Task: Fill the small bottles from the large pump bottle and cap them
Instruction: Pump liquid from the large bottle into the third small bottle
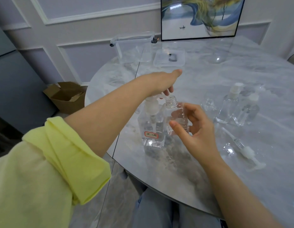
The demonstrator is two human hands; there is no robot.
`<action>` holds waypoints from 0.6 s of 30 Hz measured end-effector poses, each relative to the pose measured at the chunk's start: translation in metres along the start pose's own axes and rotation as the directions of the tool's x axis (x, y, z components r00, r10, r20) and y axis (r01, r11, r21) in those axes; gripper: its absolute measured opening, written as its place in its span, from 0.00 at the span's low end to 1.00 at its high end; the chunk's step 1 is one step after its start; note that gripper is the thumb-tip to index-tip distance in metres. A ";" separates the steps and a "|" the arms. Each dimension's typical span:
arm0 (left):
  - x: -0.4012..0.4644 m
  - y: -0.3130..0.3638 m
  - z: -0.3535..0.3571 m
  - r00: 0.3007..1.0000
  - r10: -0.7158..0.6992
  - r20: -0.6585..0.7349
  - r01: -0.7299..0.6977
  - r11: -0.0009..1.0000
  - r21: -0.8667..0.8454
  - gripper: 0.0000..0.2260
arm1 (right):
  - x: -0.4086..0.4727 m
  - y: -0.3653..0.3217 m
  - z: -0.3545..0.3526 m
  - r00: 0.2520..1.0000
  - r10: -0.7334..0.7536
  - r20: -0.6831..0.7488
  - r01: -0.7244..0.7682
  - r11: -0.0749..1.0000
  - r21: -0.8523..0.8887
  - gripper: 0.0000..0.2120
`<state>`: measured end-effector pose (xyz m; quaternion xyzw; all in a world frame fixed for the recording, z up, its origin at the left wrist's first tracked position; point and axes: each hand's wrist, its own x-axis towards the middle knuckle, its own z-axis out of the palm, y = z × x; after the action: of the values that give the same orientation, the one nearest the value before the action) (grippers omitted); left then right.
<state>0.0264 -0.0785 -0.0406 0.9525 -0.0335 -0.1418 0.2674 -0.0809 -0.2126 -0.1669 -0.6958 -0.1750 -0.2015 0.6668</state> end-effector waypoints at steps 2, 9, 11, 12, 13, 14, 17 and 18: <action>-0.001 -0.002 0.001 1.000 -0.022 0.006 0.022 0.999 -0.023 0.33 | 0.000 -0.001 0.000 1.000 -0.004 0.000 0.004 1.000 -0.012 0.20; -0.005 -0.001 -0.003 0.999 0.002 -0.042 -0.006 0.996 -0.089 0.33 | 0.000 -0.002 0.002 1.000 0.007 -0.009 -0.006 1.000 0.013 0.20; -0.005 -0.003 0.000 0.999 -0.009 -0.045 0.006 0.997 -0.072 0.33 | 0.000 -0.001 0.001 1.000 -0.001 -0.003 0.001 1.000 -0.005 0.20; -0.004 -0.004 0.002 0.999 -0.019 -0.049 0.016 0.998 -0.066 0.33 | -0.001 -0.001 0.001 1.000 0.000 -0.001 0.000 1.000 -0.010 0.20; -0.005 -0.003 0.001 0.998 -0.026 -0.057 0.023 0.998 -0.054 0.33 | 0.000 -0.001 0.001 1.000 -0.001 -0.002 0.001 1.000 -0.007 0.20; -0.005 -0.002 0.002 0.998 -0.027 -0.060 0.025 0.999 -0.041 0.32 | 0.000 0.000 0.000 1.000 -0.001 -0.003 0.001 1.000 -0.003 0.20; -0.004 0.003 0.000 0.998 -0.018 -0.052 0.016 0.999 -0.037 0.32 | 0.000 0.000 0.000 1.000 -0.018 -0.010 0.017 1.000 -0.008 0.20; -0.005 0.002 0.000 0.999 -0.020 -0.050 0.018 0.999 -0.041 0.32 | 0.000 0.000 0.000 1.000 -0.026 -0.007 0.026 1.000 -0.016 0.20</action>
<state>0.0221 -0.0792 -0.0386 0.9505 -0.0146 -0.1208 0.2859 -0.0815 -0.2124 -0.1668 -0.6981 -0.1799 -0.2140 0.6591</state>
